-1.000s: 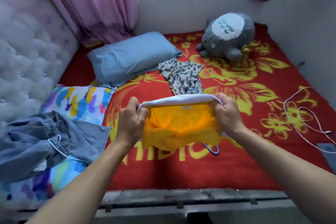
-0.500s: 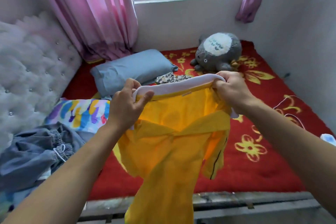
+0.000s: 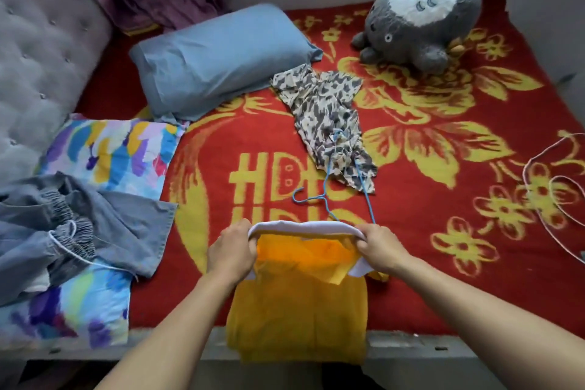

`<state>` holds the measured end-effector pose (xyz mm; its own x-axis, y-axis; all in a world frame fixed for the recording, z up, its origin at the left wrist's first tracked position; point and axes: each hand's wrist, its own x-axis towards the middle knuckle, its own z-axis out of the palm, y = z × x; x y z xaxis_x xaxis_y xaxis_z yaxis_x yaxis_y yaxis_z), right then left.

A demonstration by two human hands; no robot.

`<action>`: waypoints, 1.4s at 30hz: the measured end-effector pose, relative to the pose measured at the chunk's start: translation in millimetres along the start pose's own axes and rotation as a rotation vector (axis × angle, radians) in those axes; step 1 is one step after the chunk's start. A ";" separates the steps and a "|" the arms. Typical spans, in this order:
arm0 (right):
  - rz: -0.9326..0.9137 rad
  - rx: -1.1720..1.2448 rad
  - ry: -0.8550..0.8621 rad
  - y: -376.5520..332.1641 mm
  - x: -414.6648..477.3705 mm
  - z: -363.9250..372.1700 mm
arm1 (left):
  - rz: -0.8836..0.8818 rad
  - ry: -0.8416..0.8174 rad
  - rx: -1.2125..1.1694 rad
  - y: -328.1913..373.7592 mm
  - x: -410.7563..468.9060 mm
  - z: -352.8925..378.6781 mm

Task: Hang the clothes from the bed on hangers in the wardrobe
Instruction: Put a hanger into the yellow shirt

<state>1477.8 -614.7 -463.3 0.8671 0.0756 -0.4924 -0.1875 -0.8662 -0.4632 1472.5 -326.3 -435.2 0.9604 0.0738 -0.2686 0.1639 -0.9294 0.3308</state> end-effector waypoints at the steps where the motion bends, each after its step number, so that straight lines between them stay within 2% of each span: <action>1: -0.008 0.012 -0.030 4.6 7.5 9.6 | -0.029 -0.007 -0.020 -3.3 2.8 10.4; 4: 0.014 0.108 -0.232 15.4 28.2 34.9 | -0.106 -0.027 -0.050 -12.9 7.4 36.4; 7: 0.171 0.289 -0.562 21.4 46.9 52.7 | -0.160 -0.021 -0.138 -25.0 10.7 56.9; 8: 0.214 0.320 -0.578 24.1 56.0 56.6 | -0.176 -0.016 -0.178 -28.8 13.3 63.0; 10: 0.245 0.358 -0.398 30.1 80.7 63.2 | -0.195 -0.013 -0.236 -35.7 21.2 74.7; 12: 0.261 0.256 -0.140 37.1 108.7 66.6 | -0.191 -0.016 -0.277 -42.5 30.1 85.9; 14: 0.305 0.161 -0.005 40.9 134.8 71.0 | -0.207 -0.019 -0.330 -49.8 36.7 95.6; 22: 0.354 0.129 0.015 20.6 201.2 131.8 | -0.224 -0.021 -0.463 -87.4 58.7 120.7; 25: 0.313 0.160 0.101 5.8 198.7 134.5 | -0.209 -0.048 -0.463 -90.7 65.6 121.2; 32: 0.182 0.324 0.494 -25.7 177.7 20.4 | -0.149 -0.095 -0.444 -65.0 97.3 105.3; 35: 0.019 0.391 0.618 -32.0 149.2 -25.8 | -0.161 -0.086 -0.409 -47.8 114.3 96.5; 38: -0.099 0.487 0.560 -37.0 116.0 -54.1 | -0.192 -0.084 -0.358 -40.7 129.0 91.5; 42: -0.165 0.455 0.215 -17.6 88.4 -59.5 | -0.233 -0.085 -0.341 -51.2 136.0 94.1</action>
<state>1585.2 -622.2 -454.8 0.9681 0.0483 -0.2460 -0.1808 -0.5456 -0.8183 1573.5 -302.8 -573.8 0.8693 0.2247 -0.4402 0.4533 -0.7172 0.5293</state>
